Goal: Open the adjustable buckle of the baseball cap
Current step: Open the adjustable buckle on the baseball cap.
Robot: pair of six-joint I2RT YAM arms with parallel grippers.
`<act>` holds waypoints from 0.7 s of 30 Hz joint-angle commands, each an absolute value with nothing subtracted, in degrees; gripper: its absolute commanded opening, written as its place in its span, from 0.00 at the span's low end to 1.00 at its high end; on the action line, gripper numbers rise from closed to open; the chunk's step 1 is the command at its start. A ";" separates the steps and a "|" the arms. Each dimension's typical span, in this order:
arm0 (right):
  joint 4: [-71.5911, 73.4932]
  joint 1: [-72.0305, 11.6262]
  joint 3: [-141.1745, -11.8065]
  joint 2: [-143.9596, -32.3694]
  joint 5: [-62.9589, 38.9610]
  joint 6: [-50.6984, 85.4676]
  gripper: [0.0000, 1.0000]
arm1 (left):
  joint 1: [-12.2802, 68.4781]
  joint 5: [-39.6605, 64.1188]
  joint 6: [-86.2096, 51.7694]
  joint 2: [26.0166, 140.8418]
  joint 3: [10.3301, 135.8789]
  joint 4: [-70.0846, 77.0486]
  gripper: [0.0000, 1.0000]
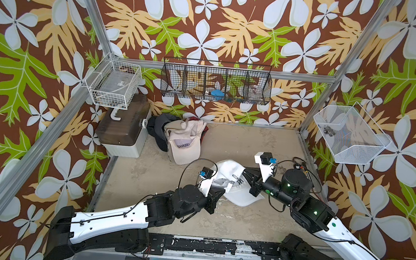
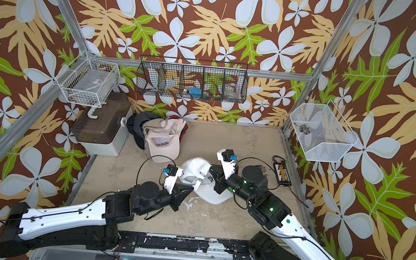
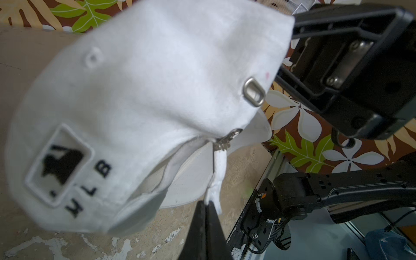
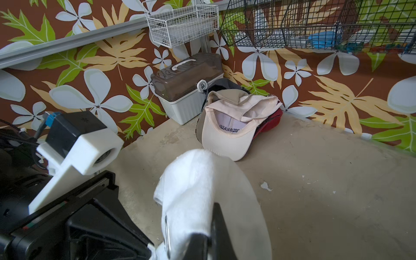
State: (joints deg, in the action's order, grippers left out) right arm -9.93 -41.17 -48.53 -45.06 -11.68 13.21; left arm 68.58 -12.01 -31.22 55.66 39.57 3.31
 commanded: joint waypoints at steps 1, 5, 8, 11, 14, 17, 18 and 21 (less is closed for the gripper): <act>-6.59 -41.13 -49.61 -44.59 -11.49 13.39 0.00 | 68.69 -12.89 -31.53 56.16 39.81 1.45 0.05; -7.16 -41.17 -50.40 -45.26 -13.31 14.16 0.00 | 68.72 -13.32 -31.66 55.65 39.66 1.93 0.44; -7.18 -41.14 -51.07 -45.48 -13.73 15.51 0.00 | 68.73 -14.92 -31.47 54.14 38.89 1.93 0.50; -9.12 -41.17 -53.35 -46.89 -14.78 16.76 0.00 | 68.73 -17.01 -31.39 51.85 37.53 2.35 0.51; -10.86 -41.13 -54.93 -48.24 -16.40 17.87 0.00 | 68.80 -18.07 -31.11 48.87 36.30 4.57 0.51; -10.22 -41.13 -54.70 -48.25 -18.55 19.22 0.00 | 68.88 -18.81 -30.47 46.50 35.47 6.84 0.51; -9.75 -41.13 -54.44 -48.20 -19.28 19.63 0.00 | 68.91 -19.04 -30.23 46.05 35.57 7.10 0.51; -9.31 -41.15 -54.11 -48.07 -20.73 20.27 0.00 | 69.08 -19.03 -29.15 45.62 36.57 7.12 0.51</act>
